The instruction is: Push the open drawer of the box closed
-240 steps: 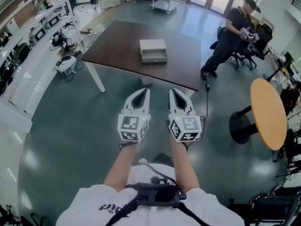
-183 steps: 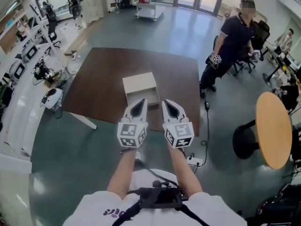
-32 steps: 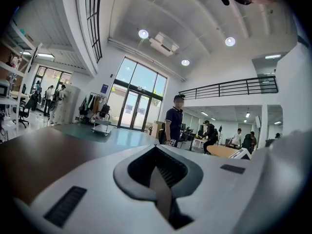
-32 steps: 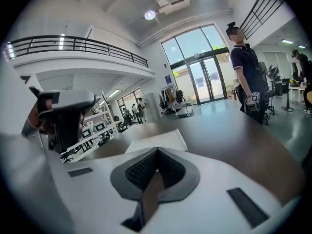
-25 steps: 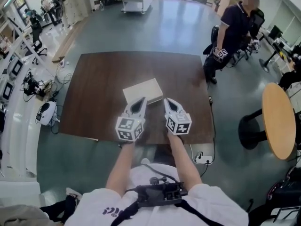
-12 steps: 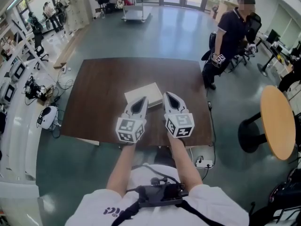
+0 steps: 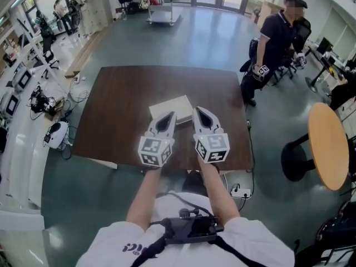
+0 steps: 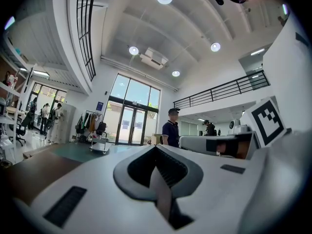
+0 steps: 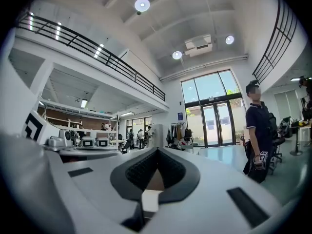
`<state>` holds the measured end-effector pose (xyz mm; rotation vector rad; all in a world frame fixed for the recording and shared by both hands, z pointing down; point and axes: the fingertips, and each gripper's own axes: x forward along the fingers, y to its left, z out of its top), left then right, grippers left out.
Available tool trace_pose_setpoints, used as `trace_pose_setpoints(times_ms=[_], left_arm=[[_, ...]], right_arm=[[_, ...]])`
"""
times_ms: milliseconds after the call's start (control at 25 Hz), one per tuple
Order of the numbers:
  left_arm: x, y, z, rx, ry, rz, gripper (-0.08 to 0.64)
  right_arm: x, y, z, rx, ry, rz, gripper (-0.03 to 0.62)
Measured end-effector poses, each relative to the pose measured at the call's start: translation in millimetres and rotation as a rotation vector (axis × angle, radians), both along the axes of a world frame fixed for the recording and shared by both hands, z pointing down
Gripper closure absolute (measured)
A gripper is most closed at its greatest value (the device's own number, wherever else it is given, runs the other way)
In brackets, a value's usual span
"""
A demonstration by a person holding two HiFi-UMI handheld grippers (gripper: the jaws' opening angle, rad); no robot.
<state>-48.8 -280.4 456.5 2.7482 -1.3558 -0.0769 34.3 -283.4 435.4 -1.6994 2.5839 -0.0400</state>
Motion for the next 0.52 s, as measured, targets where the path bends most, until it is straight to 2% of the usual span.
trace_pose_setpoints(times_ms=[520], left_arm=[[5.5,12.0,8.8,-0.008,-0.005,0.01,0.551]], right_arm=[[1.4,15.6,5.7,0.001,0.003,0.006,0.588]])
